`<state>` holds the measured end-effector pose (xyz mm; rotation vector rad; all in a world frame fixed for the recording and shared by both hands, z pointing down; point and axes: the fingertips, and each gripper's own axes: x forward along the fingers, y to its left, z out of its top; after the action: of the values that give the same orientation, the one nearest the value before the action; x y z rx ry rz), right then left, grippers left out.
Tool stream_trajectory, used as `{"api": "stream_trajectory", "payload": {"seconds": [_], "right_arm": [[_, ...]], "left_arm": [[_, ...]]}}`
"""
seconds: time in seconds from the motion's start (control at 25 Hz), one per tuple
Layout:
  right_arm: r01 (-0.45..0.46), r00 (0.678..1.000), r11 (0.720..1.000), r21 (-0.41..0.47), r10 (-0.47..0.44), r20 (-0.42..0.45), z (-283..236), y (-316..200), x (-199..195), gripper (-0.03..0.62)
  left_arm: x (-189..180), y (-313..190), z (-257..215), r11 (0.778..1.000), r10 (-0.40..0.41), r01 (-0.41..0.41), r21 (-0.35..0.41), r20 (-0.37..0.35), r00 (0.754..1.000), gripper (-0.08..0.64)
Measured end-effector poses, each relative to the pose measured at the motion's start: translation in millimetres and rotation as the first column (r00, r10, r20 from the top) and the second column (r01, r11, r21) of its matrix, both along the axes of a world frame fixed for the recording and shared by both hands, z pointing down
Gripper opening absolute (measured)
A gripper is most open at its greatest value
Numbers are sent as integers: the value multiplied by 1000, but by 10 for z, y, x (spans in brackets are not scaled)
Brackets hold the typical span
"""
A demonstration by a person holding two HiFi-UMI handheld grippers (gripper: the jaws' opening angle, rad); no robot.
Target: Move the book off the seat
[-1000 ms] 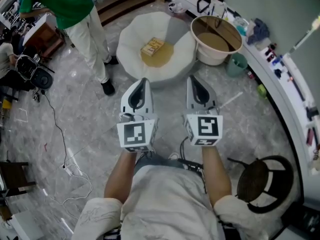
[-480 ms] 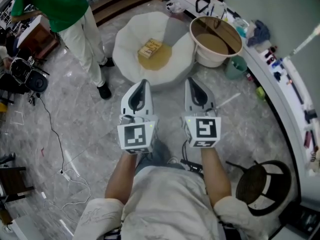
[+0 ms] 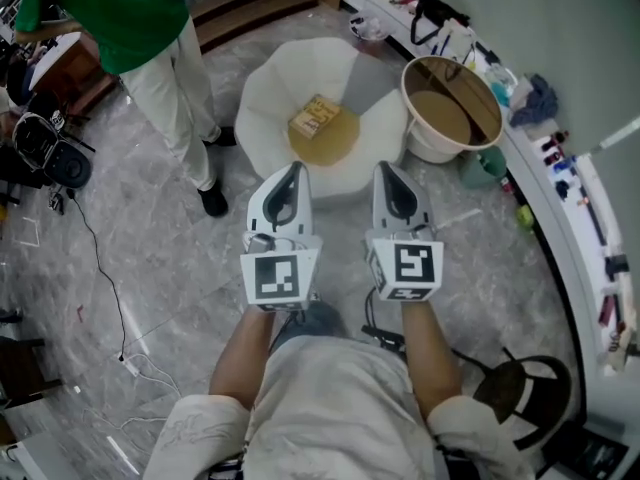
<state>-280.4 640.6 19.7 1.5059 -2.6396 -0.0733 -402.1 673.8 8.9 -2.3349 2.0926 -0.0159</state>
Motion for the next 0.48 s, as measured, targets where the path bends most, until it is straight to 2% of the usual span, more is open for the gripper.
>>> {"api": "stream_trajectory", "payload": {"seconds": [0.2,0.48], "right_arm": [[-7,1000,1000,-7,7,-2,37,-349,-371,0],[-21,1000,1000,-4,21,5,47,-683,-616,-2]], "left_arm": [[-379,-353,27,1000,6,-6,-4,2,1000,2],[-633,-662,110,1000,13,-13,-16,-11,1000,2]]}}
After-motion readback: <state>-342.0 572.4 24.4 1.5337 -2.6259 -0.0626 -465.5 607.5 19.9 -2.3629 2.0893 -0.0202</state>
